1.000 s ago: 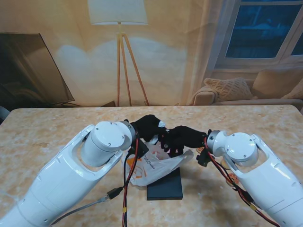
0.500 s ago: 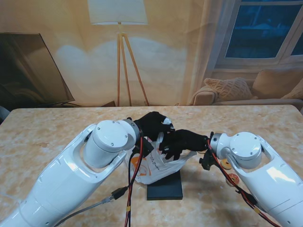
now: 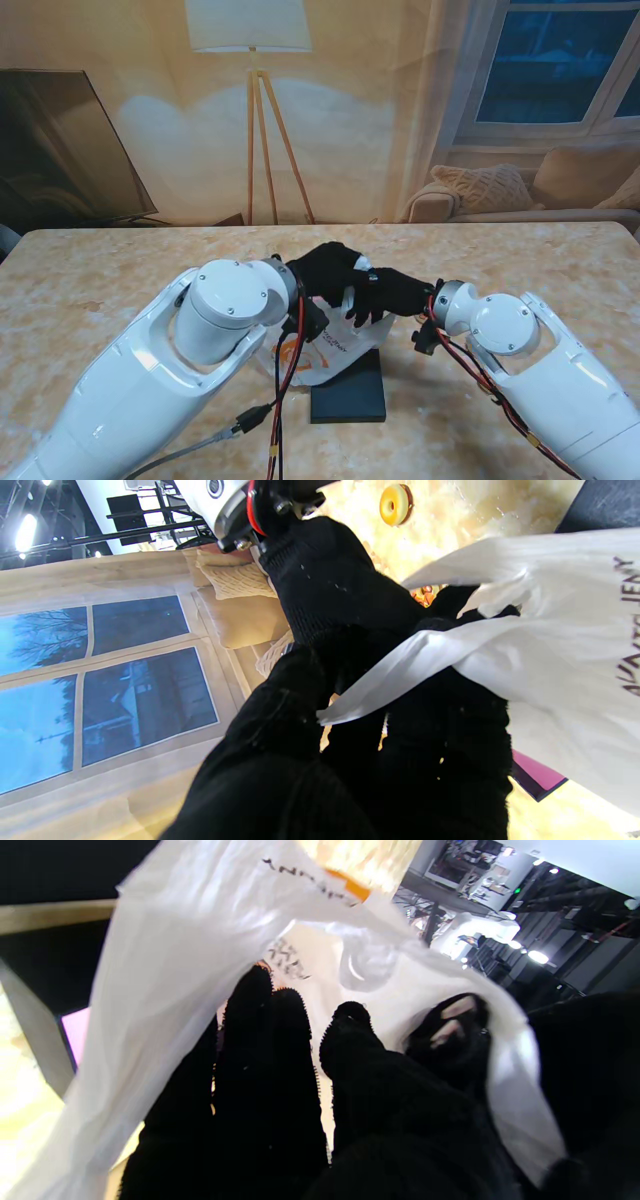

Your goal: Pack mini donuts into a plastic bag, tie the opening and put the bag into the gift box

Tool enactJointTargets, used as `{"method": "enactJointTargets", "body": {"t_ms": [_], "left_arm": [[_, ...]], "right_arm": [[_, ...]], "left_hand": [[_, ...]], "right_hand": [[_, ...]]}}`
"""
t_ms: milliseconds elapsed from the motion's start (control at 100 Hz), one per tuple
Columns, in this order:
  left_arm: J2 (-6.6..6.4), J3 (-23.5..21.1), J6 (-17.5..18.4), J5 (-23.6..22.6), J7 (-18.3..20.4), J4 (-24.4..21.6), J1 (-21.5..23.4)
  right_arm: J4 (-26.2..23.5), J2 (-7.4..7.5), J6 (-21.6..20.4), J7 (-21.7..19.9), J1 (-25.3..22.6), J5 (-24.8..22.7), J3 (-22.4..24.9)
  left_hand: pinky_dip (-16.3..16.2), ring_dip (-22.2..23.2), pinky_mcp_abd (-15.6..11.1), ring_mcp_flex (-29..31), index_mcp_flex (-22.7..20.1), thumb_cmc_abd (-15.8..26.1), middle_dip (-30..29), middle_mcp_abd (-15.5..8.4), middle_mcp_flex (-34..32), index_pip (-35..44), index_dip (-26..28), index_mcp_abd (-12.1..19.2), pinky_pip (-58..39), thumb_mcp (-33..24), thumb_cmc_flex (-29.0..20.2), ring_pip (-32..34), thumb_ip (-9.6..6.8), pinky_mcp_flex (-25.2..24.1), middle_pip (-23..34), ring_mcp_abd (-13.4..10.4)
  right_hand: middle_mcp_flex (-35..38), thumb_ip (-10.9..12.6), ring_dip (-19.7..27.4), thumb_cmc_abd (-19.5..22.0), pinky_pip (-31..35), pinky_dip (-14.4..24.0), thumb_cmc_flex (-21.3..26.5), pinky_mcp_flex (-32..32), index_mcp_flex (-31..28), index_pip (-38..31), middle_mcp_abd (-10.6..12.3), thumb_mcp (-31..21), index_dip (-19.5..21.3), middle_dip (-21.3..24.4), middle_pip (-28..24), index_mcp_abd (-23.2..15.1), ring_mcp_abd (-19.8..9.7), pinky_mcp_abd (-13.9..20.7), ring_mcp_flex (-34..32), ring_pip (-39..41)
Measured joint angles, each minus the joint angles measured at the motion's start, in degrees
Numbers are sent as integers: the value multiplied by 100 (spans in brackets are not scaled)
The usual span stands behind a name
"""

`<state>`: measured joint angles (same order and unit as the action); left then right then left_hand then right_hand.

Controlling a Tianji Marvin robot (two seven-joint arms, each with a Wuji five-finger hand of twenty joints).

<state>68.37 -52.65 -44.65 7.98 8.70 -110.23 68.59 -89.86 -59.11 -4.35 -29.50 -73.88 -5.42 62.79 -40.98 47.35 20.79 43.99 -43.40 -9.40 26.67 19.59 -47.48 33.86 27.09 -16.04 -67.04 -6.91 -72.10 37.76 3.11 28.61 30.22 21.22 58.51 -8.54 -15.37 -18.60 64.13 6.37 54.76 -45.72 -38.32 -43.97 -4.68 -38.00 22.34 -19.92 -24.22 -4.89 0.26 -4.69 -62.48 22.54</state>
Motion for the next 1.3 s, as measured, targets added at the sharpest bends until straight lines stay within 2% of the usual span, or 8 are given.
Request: {"method": "enactJointTargets", "body": {"t_ms": [220, 340, 500, 620, 700, 740, 880, 1300], "left_arm": [[-12, -8, 15, 71, 51, -81, 31], [-12, -21, 15, 95, 42, -97, 30], [17, 23, 0, 125, -24, -72, -5], [60, 49, -33, 160, -67, -33, -40], [73, 50, -40, 188, -70, -7, -43], [73, 49, -41, 204, -69, -3, -41], [69, 40, -19, 207, -16, -3, -32], [47, 0, 4, 199, 30, -10, 15]], "right_arm": [[40, -30, -300, 146, 36, -137, -94], [46, -57, -461, 394, -15, -131, -91], [92, -85, -469, 315, -46, 233, -80], [255, -81, -468, -1, 4, 665, -99], [388, -53, -560, -393, 114, 714, -160], [477, -24, -676, -615, 197, 736, -213], [701, 74, -1231, -701, 394, 686, -358], [787, 152, -1158, -1275, 517, 1099, -430]], "left_hand": [[128, -73, -6, -3, -66, -1, 4, -36, -6, 0, 0, 20, 92, 0, -1, -84, 0, 0, 85, 0], [161, -135, -11, -3, -132, -1, 17, -62, -77, 0, 0, 49, 110, 0, -1, -85, 0, 0, 134, 0], [255, -148, -8, 43, -132, -3, 4, -99, -80, 0, 33, 56, 70, 0, -1, -81, 0, 99, 161, -4], [298, -142, -1, 33, -132, -3, -80, -102, -76, 0, 39, 58, 18, 0, -1, -26, 0, 112, 76, -4], [312, -171, -1, 32, -132, -3, -81, -27, -87, 0, 18, 58, 19, 0, -1, -112, 0, 106, 143, -6], [334, -205, -1, 32, -132, -3, -81, 16, -92, 0, 15, 58, 37, 0, -1, -131, 0, 98, 243, -6], [360, -210, -69, 30, -132, -3, -81, -59, -93, 0, 14, 58, 136, 0, -1, -136, 0, 26, 265, -32], [361, -211, -69, 20, -132, -7, -72, -127, -168, 0, 12, 59, 193, 0, -1, -135, 0, -58, 447, -33]], "right_hand": [[560, -15, -437, -675, 478, 329, -48, -596, -285, -529, 262, -400, 0, -383, -92, -500, -227, 170, -565, 486], [725, -244, -663, -1232, 472, 510, -216, -622, -464, -911, 460, -779, 0, -584, -82, -880, -289, 209, -579, 561], [787, -430, -664, -1824, 143, 515, -521, -513, -486, -1068, 566, -1163, -96, -589, 341, -619, -305, 265, -495, 247], [645, -629, -504, -2111, -308, 253, -831, -153, -396, -1016, 610, -1495, -212, -390, 446, -472, -309, 275, -236, -132], [-83, -631, -67, -2115, -1084, -225, -1586, 631, -243, -242, 618, -1541, -57, 133, 351, -466, -231, 196, 531, -618], [-324, -413, 57, -2108, -1270, -318, -1921, 930, -152, 186, 615, -1630, 221, 232, 396, -411, -156, 115, 814, -771], [-972, -181, 274, -2108, -1566, -357, -2515, 1721, 98, 1019, 448, -1696, 506, 427, 680, -184, 7, 39, 1587, -1073], [-2236, -179, 648, -2539, -1777, -230, -3189, 1937, 1244, 2671, -324, -2256, 133, 851, 926, 1116, 376, 82, 2404, -1520]]}}
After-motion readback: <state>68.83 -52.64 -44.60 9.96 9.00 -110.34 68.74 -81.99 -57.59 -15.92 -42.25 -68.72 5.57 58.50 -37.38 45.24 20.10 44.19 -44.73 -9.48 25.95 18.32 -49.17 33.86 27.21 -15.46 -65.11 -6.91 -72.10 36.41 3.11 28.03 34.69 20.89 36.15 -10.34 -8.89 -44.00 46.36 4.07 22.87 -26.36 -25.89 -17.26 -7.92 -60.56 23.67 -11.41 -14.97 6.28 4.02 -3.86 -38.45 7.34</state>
